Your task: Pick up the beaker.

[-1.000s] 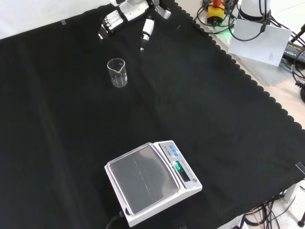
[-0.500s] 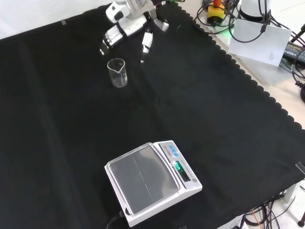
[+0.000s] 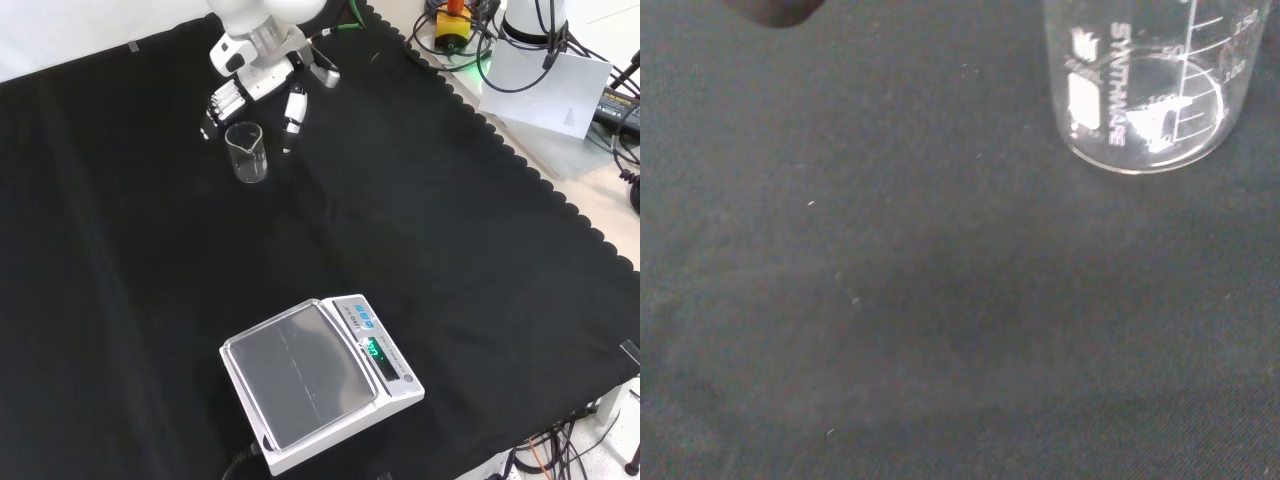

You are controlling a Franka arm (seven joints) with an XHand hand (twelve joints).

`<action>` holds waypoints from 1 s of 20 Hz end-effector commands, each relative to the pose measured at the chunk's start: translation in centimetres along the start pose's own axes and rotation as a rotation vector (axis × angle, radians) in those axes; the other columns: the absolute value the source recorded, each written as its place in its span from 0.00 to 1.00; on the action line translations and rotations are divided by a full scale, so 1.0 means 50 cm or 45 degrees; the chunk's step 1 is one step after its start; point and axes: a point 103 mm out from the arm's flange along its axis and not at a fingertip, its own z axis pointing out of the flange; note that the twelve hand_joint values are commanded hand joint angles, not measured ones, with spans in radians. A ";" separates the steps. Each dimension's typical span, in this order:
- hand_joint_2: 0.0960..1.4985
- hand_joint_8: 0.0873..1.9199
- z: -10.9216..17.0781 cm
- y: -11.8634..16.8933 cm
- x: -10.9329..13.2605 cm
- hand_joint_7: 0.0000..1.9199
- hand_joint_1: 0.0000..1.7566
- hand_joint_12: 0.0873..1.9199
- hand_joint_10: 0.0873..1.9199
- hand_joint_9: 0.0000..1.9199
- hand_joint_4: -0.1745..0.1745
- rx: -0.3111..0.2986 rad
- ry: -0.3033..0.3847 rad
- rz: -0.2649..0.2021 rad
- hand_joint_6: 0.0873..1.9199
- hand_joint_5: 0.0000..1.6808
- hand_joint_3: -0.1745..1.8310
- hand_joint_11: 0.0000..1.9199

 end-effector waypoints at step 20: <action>0.56 0.07 0.050 0.052 -0.073 0.00 0.40 0.30 0.26 0.00 0.66 0.057 0.028 0.079 0.00 0.00 0.04 0.00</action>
